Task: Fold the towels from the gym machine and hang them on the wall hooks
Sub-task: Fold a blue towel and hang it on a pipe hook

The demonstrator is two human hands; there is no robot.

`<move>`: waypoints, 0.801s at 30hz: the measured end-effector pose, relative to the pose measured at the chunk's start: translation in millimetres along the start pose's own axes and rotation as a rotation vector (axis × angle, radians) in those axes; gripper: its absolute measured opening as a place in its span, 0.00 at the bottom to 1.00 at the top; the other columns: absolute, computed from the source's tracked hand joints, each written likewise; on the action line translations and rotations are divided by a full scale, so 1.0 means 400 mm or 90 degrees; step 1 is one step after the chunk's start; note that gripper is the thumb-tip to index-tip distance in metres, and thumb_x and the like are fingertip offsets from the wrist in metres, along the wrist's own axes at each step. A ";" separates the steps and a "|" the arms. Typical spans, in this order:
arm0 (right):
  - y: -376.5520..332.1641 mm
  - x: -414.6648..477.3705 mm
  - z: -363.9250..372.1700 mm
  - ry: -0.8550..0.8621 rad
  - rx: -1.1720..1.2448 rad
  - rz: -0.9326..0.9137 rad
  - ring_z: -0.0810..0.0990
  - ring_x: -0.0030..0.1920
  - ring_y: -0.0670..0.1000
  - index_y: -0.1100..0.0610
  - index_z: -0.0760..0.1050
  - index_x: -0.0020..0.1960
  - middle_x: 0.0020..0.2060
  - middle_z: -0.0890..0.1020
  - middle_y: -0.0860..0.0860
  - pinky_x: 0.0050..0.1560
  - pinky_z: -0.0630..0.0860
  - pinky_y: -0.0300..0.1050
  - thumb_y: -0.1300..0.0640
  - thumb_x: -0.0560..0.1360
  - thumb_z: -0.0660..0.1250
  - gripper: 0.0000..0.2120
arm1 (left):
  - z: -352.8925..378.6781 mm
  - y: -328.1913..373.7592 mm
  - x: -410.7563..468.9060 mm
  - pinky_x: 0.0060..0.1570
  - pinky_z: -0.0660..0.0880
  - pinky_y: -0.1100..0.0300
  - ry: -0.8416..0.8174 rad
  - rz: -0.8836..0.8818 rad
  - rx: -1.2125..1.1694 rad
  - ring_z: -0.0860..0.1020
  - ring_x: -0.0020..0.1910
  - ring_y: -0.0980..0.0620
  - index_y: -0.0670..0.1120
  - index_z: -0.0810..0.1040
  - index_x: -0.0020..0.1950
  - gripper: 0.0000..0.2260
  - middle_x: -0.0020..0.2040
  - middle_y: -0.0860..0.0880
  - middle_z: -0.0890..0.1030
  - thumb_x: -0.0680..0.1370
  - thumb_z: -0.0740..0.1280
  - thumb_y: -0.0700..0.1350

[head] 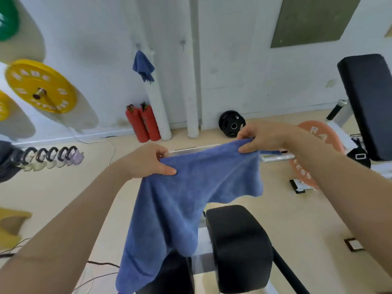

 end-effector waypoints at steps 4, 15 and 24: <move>-0.002 0.054 -0.027 0.307 -0.107 0.049 0.77 0.45 0.58 0.52 0.76 0.43 0.42 0.81 0.54 0.45 0.73 0.48 0.56 0.73 0.66 0.01 | -0.103 -0.075 -0.006 0.32 0.64 0.61 0.325 0.004 0.180 0.68 0.30 0.56 0.50 0.67 0.31 0.14 0.30 0.54 0.72 0.69 0.72 0.44; 0.126 -0.105 0.322 0.431 -0.064 0.200 0.75 0.33 0.59 0.56 0.72 0.38 0.31 0.75 0.53 0.32 0.66 0.46 0.64 0.73 0.62 0.06 | 0.088 -0.418 -0.170 0.30 0.65 0.57 0.280 -0.070 0.282 0.73 0.34 0.42 0.50 0.67 0.35 0.10 0.33 0.49 0.74 0.71 0.62 0.36; 0.241 -0.291 0.764 0.358 0.230 0.556 0.79 0.49 0.61 0.59 0.82 0.47 0.47 0.83 0.58 0.45 0.71 0.44 0.70 0.71 0.60 0.15 | 0.377 -0.663 -0.295 0.38 0.70 0.61 -0.009 -0.290 0.169 0.77 0.43 0.48 0.54 0.74 0.35 0.14 0.43 0.51 0.79 0.64 0.63 0.33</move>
Point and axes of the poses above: each hand's wrist, its own x-axis towards the middle knuckle, its own z-axis out of the palm, y = z × x, the point moved 4 cm from there along x, towards the middle knuckle
